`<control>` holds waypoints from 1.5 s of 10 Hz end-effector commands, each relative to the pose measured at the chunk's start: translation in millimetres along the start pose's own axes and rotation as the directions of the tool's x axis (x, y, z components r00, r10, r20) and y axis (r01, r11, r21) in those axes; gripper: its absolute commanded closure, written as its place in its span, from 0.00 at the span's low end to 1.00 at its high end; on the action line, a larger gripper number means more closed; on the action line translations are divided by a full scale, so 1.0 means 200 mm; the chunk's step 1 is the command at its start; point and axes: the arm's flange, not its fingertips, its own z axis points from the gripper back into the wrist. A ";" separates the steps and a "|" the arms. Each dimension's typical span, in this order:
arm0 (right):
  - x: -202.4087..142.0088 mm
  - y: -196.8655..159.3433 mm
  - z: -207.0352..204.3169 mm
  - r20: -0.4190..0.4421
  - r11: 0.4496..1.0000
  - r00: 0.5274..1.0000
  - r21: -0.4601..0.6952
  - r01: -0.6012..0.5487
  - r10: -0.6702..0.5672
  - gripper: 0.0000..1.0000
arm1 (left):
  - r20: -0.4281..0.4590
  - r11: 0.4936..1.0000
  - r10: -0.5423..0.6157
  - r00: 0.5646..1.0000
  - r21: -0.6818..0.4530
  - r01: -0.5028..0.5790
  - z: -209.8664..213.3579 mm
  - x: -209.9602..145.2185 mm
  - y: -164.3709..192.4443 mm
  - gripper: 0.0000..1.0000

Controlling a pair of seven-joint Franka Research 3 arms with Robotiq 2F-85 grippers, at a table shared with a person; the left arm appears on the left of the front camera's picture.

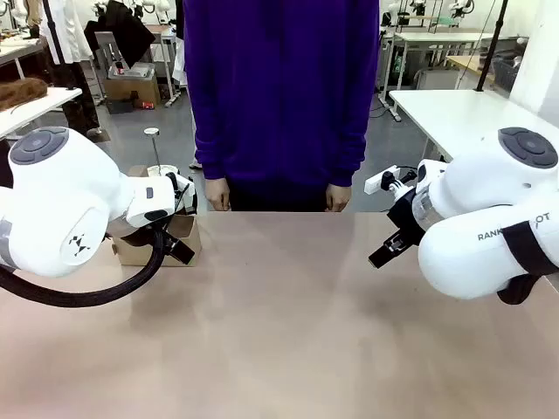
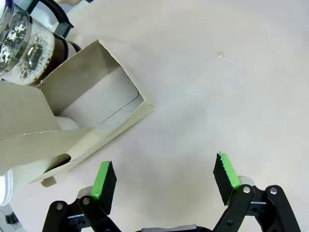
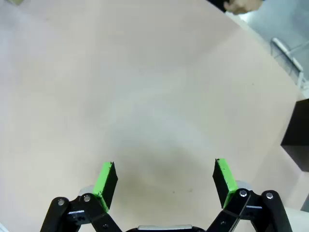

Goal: Pour a drink into a cup and package it in a carrier.
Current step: Pick up the 600 ml Paper Cup and place it in the middle top area of the table.

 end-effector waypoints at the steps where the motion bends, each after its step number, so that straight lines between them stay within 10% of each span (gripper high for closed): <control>1: 0.00 0.00 0.00 0.000 1.000 1.000 0.000 0.000 0.000 0.00 | 0.000 1.000 0.000 1.000 0.000 0.000 0.00 0.00 0.00 0.00; 10: 0.12 -0.01 0.04 0.006 1.000 1.000 -0.012 0.014 -0.014 0.00 | 0.000 1.000 0.000 1.000 0.000 0.000 0.00 0.00 0.00 0.00; 15: 0.60 -0.63 0.55 0.016 0.968 0.999 0.248 0.047 -0.052 0.00 | 0.000 1.000 0.000 1.000 0.000 0.000 0.00 0.00 0.00 0.00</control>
